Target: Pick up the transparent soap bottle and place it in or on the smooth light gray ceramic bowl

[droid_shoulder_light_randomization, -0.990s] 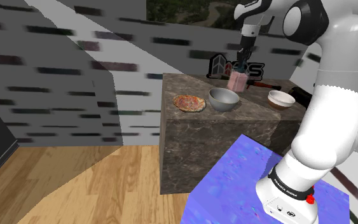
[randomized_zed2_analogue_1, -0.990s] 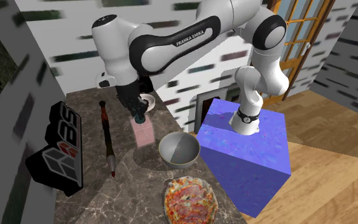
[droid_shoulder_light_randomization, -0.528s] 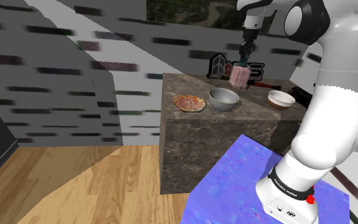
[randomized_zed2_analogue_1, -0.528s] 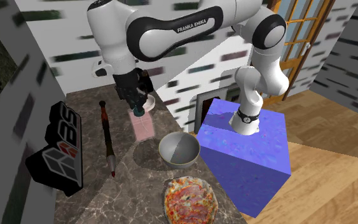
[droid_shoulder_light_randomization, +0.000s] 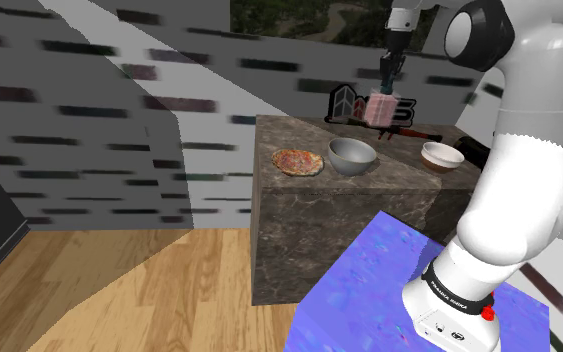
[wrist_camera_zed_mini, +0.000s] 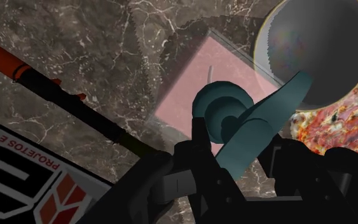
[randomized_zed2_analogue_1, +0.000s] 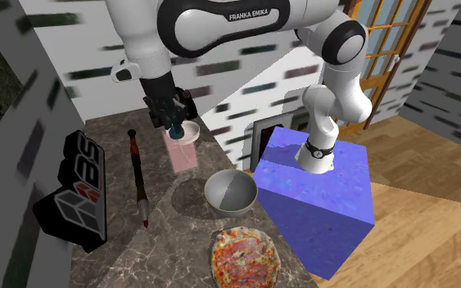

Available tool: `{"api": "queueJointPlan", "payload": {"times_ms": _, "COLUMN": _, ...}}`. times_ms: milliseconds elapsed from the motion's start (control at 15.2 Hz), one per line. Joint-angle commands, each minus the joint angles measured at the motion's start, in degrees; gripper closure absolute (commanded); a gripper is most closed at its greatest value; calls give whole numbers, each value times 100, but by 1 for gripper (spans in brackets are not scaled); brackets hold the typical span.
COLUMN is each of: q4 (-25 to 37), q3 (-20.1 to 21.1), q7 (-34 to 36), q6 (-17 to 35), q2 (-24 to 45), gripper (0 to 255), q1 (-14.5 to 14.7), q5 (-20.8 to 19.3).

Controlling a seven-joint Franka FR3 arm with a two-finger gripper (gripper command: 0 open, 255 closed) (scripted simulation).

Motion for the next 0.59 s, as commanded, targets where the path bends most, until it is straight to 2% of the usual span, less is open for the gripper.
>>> {"api": "queueJointPlan", "payload": {"times_ms": 0, "q4": 210, "q3": -6, "q7": -17, "q6": -176, "q2": 37, "gripper": 255, "q1": -41, "q5": 17}}
{"api": "queueJointPlan", "payload": {"times_ms": 132, "q4": 371, "q3": -7, "q7": -24, "q6": -305, "q2": 70, "gripper": 255, "q1": -71, "q5": 33}}
{"api": "queueJointPlan", "payload": {"times_ms": 528, "q4": -594, "q3": 120, "q7": 739, "q6": -337, "q2": -1052, "gripper": 255, "q1": 704, "q5": -489}}
